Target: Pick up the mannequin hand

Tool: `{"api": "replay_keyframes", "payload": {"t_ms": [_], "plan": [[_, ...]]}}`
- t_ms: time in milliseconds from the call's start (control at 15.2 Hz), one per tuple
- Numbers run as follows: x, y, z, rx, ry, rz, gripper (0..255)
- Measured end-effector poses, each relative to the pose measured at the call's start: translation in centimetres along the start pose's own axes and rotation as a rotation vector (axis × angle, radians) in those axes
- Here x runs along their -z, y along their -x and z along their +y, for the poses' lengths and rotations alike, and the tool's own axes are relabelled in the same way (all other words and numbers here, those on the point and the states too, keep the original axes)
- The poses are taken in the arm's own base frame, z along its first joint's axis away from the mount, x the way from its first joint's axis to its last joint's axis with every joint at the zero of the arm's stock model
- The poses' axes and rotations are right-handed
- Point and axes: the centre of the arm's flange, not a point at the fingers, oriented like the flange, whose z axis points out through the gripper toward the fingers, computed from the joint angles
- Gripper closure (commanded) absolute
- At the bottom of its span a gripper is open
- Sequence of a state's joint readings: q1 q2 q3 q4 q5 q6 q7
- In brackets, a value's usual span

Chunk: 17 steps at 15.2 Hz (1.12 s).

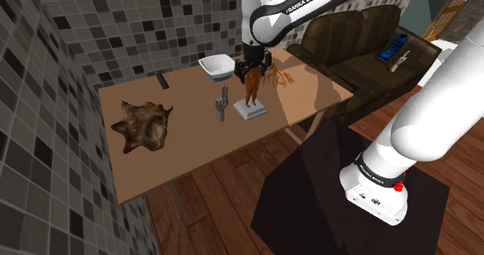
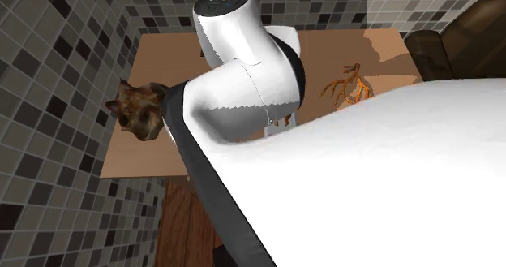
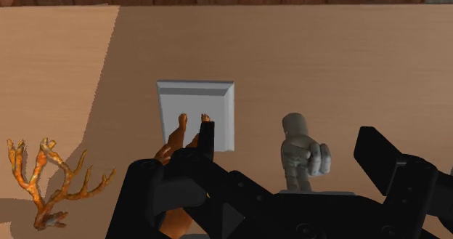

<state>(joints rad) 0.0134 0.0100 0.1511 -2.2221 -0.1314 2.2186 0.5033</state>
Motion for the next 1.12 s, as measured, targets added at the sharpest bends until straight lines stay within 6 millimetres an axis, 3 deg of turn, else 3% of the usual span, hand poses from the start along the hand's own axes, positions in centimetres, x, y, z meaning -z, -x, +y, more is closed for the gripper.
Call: {"api": "replay_keyframes", "payload": {"t_ms": [924,1122], "plan": [[-13.0,-11.1,-8.5,-0.134,0.025,-0.027,0],[-15.4,-12.5,-8.9,-0.151,0.029,-0.031,0]]}}
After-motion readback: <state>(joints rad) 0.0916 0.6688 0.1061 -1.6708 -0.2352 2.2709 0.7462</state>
